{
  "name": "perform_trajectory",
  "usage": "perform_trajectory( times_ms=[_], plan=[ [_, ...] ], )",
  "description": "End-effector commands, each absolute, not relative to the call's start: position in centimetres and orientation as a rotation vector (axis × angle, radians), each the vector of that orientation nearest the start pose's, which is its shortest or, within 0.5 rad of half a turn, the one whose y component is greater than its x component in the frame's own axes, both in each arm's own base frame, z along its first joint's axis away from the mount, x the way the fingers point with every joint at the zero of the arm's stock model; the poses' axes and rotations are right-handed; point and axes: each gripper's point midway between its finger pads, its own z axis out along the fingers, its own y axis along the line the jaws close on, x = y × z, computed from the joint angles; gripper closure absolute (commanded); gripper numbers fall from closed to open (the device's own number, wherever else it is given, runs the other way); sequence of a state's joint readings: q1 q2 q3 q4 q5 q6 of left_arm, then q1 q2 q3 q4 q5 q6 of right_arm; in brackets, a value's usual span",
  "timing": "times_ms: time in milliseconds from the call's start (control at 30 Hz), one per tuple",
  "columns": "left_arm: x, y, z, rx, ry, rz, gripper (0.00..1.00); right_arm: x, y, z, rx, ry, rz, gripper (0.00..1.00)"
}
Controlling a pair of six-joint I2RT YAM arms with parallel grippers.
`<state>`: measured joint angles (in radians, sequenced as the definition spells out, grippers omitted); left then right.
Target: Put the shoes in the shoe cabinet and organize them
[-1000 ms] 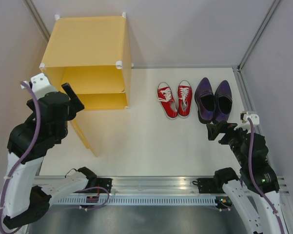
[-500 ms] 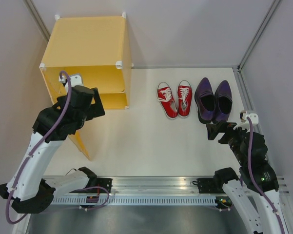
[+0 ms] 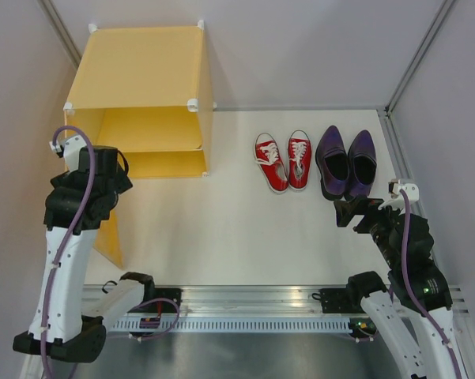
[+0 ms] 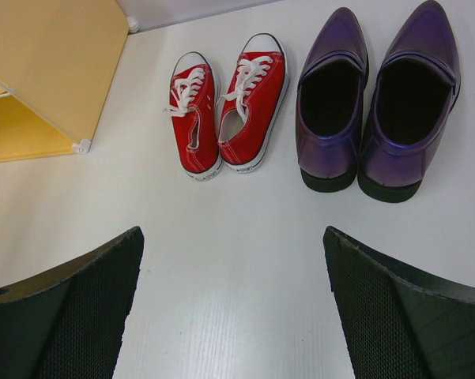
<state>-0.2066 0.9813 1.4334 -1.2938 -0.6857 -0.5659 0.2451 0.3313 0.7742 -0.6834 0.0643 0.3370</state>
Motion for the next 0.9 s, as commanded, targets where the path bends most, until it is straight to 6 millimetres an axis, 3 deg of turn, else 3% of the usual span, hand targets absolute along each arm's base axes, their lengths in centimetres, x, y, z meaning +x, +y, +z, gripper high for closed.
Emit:
perform_trajectory(
  times_ms=[0,133,233,433,667,867],
  plan=[
    [20.9,6.8,31.8,-0.683,2.041,0.44,0.0,19.7,5.4,26.5,0.126,1.801,0.374,0.02],
    [20.8,9.7,32.9,-0.788,1.959,0.523,0.0,19.7,5.6,26.5,0.119,1.801,0.38,0.02],
    [20.7,10.7,33.2,-0.835,1.933,0.51,0.0,19.7,5.6,26.4,0.118,1.805,0.381,0.02],
    [22.7,8.4,33.4,-0.786,1.959,0.311,0.0,19.7,5.7,26.5,0.112,1.805,0.385,0.02],
    [22.2,9.6,34.7,-0.81,1.909,0.359,0.0,19.8,6.0,26.2,0.098,1.822,0.391,0.02],
    [23.4,7.6,34.0,-0.752,1.956,0.222,0.0,20.1,6.4,25.9,0.077,1.847,0.403,0.02]
  ],
)
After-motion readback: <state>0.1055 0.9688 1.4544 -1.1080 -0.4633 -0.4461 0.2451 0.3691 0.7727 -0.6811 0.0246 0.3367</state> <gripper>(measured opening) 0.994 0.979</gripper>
